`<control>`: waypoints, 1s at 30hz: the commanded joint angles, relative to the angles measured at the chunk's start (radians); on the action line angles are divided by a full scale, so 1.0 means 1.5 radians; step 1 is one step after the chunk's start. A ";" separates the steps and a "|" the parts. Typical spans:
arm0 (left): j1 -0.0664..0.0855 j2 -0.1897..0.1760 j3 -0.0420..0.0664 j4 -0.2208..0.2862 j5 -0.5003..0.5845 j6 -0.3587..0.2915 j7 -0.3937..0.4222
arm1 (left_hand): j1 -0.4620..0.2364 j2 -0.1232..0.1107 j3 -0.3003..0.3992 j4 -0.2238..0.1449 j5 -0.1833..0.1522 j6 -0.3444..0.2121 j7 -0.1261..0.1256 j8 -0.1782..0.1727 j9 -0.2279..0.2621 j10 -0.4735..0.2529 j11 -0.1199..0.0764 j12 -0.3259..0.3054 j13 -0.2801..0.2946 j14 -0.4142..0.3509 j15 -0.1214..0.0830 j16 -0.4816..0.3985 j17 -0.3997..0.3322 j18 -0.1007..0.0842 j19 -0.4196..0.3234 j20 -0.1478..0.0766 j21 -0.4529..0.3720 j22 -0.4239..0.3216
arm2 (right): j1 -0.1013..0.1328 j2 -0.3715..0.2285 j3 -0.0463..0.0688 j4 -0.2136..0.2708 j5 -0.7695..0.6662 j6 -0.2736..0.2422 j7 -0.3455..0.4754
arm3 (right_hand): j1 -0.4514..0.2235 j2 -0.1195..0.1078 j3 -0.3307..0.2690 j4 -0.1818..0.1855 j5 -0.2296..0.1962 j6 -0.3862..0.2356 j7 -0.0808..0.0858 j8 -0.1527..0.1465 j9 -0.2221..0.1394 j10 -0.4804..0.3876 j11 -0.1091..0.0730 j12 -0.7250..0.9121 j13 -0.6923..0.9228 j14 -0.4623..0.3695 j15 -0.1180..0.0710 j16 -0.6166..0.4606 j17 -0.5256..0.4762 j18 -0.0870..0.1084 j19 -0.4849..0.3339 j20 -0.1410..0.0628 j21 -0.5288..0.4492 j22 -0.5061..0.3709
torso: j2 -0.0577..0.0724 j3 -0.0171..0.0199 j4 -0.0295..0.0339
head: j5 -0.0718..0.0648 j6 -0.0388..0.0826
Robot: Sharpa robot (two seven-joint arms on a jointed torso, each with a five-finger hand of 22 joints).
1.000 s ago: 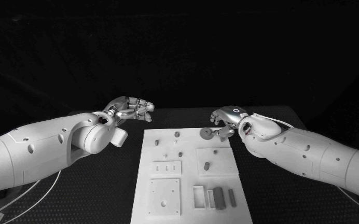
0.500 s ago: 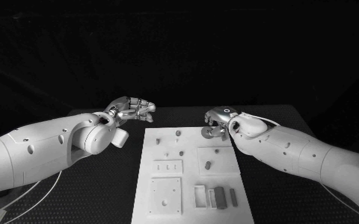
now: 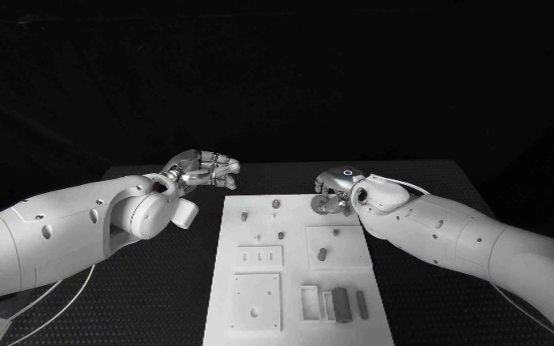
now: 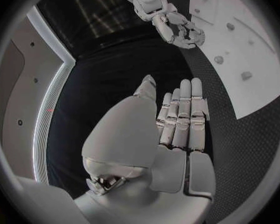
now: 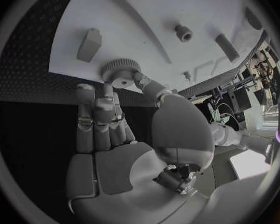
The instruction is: Assemble the parts on the task board
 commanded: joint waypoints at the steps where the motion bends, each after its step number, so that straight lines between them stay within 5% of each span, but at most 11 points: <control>1: 0.000 0.002 0.001 0.001 -0.001 0.010 0.006 | -0.005 0.002 -0.003 -0.001 0.002 0.004 0.012 -0.001 -0.001 0.002 0.003 -0.001 0.001 0.003 -0.001 -0.003 0.001 0.010 0.004 -0.002 -0.004 0.001 | -0.006 0.000 -0.003 -0.008 -0.011 0.030 0.006 | 0.002 0.009 0.001 -0.004 -0.003 0.006 0.002 0.005 0.001 -0.003 -0.001 -0.004 0.000 -0.005 0.002 0.004 -0.001 0.061 0.000 -0.005 -0.004 0.011 | 0.001 -0.0005 0.0006 | 0.000 -0.002; 9: 0.000 0.001 0.001 0.001 -0.001 0.009 0.006 | -0.005 0.002 -0.004 -0.001 0.002 0.004 0.012 -0.001 -0.001 0.002 0.003 -0.002 0.001 0.003 -0.001 -0.003 0.001 0.010 0.004 -0.002 -0.005 0.001 | -0.006 -0.002 -0.003 -0.006 -0.035 0.040 -0.002 | 0.016 0.031 0.003 -0.026 -0.003 0.032 -0.004 0.022 0.010 -0.006 0.000 -0.004 0.006 -0.008 0.003 0.006 -0.004 0.061 -0.003 -0.005 -0.004 0.012 | 0.000 0.0006 -0.0003 | 0.002 -0.004; 14: 0.000 0.001 0.001 0.001 -0.001 0.010 0.005 | -0.005 0.002 -0.004 -0.001 0.002 0.004 0.012 -0.001 -0.001 0.002 0.003 -0.002 0.001 0.003 -0.001 -0.004 0.002 0.010 0.004 -0.002 -0.005 0.001 | -0.006 -0.005 -0.003 0.003 -0.049 0.039 -0.007 | 0.021 0.040 -0.007 -0.056 -0.003 0.027 -0.005 0.020 0.013 0.034 -0.020 0.031 0.050 -0.011 -0.016 0.007 -0.007 0.061 -0.003 -0.003 -0.001 0.012 | 0.001 0.0007 -0.0004 | 0.003 -0.005; 18: 0.000 0.000 0.001 0.001 -0.001 0.010 0.005 | -0.005 0.002 -0.004 -0.001 0.002 0.004 0.012 -0.001 -0.001 0.002 0.003 -0.002 0.001 0.004 -0.001 -0.004 0.002 0.010 0.004 -0.002 -0.005 0.001 | -0.006 -0.007 -0.003 0.010 -0.059 0.034 -0.013 | 0.017 0.032 -0.011 -0.058 -0.002 0.023 0.000 0.019 0.015 0.048 -0.032 0.070 0.114 -0.009 -0.028 0.006 -0.010 0.061 -0.001 -0.003 0.000 0.011 | 0.001 0.0009 -0.0003 | 0.003 -0.006; 19: 0.000 0.000 0.001 0.000 -0.001 0.010 0.005 | -0.005 0.002 -0.004 -0.001 0.002 0.004 0.012 -0.001 -0.001 0.002 0.003 -0.002 0.001 0.004 -0.001 -0.004 0.002 0.010 0.004 -0.002 -0.005 0.001 | -0.006 -0.007 -0.003 0.011 -0.061 0.032 -0.013 | 0.013 0.021 -0.012 -0.054 -0.002 0.018 0.001 0.015 0.016 0.039 -0.037 0.099 0.170 -0.009 -0.026 0.005 -0.012 0.061 0.001 -0.004 -0.001 0.010 | 0.001 0.0010 -0.0003 | 0.003 -0.006; 24: 0.000 0.000 0.001 0.000 -0.001 0.010 0.005 | -0.005 0.002 -0.004 -0.001 0.002 0.004 0.012 -0.001 -0.001 0.002 0.003 -0.002 0.001 0.004 -0.001 -0.004 0.002 0.010 0.004 -0.002 -0.005 0.001 | -0.007 -0.009 -0.003 0.017 -0.070 0.022 -0.018 | 0.005 0.007 -0.007 -0.039 0.000 0.017 0.001 0.008 0.022 -0.063 -0.040 0.260 0.470 -0.011 -0.033 0.007 -0.014 0.061 0.002 -0.005 0.002 0.012 | 0.001 0.0012 0.0000 | 0.003 -0.006; 25: 0.000 0.000 0.001 0.000 -0.001 0.010 0.005 | -0.005 0.002 -0.004 -0.001 0.002 0.004 0.012 -0.001 -0.001 0.002 0.003 -0.002 0.001 0.004 -0.001 -0.004 0.002 0.010 0.004 -0.002 -0.005 0.001 | -0.007 -0.009 -0.003 0.017 -0.071 0.022 -0.019 | 0.004 0.002 -0.008 -0.040 -0.004 0.018 -0.006 0.007 0.024 -0.084 -0.041 0.305 0.522 -0.010 -0.032 0.012 -0.012 0.061 0.002 -0.006 0.005 0.013 | 0.001 0.0012 0.0001 | 0.004 -0.006; 30: 0.000 -0.001 0.001 0.000 -0.001 0.010 0.005 | -0.005 0.002 -0.004 -0.001 0.002 0.004 0.012 -0.002 -0.001 0.002 0.003 -0.003 0.001 0.004 -0.001 -0.005 0.002 0.010 0.004 -0.002 -0.005 0.001 | -0.007 -0.010 -0.003 0.017 -0.072 0.021 -0.019 | -0.006 0.001 -0.006 -0.033 -0.003 0.020 -0.002 0.005 0.028 -0.107 -0.041 0.369 0.586 -0.012 -0.037 0.020 -0.007 0.061 0.002 -0.008 0.013 0.014 | 0.001 0.0011 -0.0004 | 0.004 -0.007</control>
